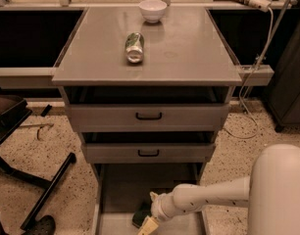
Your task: Pick sponge from bottom drawer and place on counter
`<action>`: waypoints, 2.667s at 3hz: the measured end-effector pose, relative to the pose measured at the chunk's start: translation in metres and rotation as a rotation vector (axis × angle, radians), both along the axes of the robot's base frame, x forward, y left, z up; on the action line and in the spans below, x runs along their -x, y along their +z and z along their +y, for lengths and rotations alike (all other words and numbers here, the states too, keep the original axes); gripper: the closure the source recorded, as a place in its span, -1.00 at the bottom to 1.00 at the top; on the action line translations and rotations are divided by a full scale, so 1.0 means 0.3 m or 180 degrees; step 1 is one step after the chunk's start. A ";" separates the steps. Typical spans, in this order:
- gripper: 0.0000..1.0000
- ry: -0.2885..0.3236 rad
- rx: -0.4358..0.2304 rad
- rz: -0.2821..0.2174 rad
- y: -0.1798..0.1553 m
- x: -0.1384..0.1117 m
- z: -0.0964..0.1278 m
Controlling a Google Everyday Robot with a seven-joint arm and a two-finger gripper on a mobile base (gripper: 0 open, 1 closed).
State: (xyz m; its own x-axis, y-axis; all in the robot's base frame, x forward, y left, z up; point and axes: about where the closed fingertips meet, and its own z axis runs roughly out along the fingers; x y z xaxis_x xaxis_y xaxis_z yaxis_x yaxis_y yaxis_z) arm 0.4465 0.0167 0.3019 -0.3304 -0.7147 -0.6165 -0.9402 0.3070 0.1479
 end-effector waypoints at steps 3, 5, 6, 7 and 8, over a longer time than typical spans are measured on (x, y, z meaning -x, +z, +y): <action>-1.00 0.0160 0.0053 -0.0086 -0.127 -0.054 0.058; -1.00 0.0278 0.0308 -0.0299 -0.263 -0.125 0.096; -1.00 0.0316 0.0383 -0.0315 -0.324 -0.147 0.114; -1.00 0.0326 0.0297 -0.0267 -0.364 -0.148 0.129; -1.00 0.0212 0.0147 -0.0133 -0.402 -0.136 0.107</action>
Offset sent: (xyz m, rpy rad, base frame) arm 0.0147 0.0249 -0.0465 0.0035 -0.0015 0.0383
